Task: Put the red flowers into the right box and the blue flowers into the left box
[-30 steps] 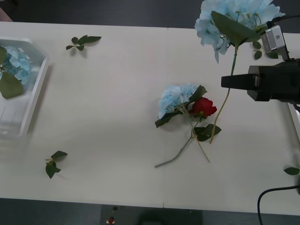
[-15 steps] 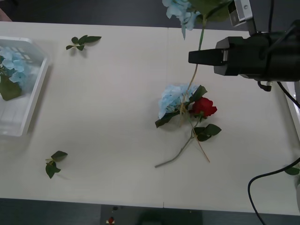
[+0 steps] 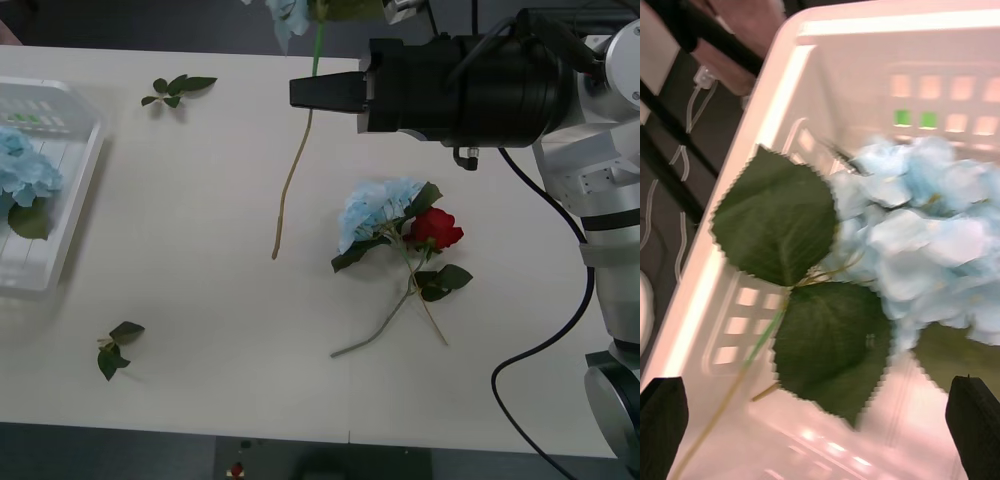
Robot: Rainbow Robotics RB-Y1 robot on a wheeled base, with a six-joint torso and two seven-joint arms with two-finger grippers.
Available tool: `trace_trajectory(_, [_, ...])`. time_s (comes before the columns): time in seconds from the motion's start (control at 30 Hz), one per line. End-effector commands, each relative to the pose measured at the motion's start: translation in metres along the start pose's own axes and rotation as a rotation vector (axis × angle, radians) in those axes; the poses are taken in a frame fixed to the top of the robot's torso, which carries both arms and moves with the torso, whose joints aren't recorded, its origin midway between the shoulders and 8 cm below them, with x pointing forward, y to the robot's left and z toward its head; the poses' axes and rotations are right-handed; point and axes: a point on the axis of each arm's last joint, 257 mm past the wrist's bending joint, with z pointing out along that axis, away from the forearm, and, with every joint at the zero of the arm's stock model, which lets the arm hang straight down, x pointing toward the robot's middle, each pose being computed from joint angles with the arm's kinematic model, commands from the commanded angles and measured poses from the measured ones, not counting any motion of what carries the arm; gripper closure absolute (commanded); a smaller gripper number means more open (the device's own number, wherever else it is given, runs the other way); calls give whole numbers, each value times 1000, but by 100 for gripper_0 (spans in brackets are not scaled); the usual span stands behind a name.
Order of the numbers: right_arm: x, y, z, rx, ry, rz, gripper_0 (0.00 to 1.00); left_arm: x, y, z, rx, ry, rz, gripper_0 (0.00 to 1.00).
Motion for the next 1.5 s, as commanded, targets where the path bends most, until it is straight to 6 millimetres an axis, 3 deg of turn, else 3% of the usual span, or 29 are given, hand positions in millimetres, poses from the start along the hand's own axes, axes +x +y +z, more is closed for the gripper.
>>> trace_trajectory(0.03, [-17,24,11,-44,-10,-25,100,-38,-35,-35,104,-57,29,0])
trace_trajectory(0.2, [-17,28,15,-51,-1,-37,100,-55,-112,-85,292,-73,-54,0])
trace_trajectory(0.47, [-17,28,15,-51,-3,-39,100,-59,-207,-163,538,-86,-153,0])
trace_trajectory(0.6, [-17,28,15,-51,-3,-39,100,-60,-261,-222,730,-89,-201,0])
trace_trajectory(0.83, [-17,28,15,-51,-3,-39,100,-48,-321,-315,1011,-39,-229,0])
trace_trajectory(1.0, [-17,28,15,-51,-3,-39,100,-42,-350,-370,1187,-5,-225,0])
trace_trajectory(1.27, [-17,28,15,-51,-3,-39,100,-31,-408,-412,1344,19,-175,0])
trace_trajectory(1.4, [-17,28,15,-51,-3,-39,100,-25,-430,-412,1359,33,-145,0])
trace_trajectory(1.5, [-17,28,15,-51,-3,-39,100,-22,-436,-409,1343,24,-128,2])
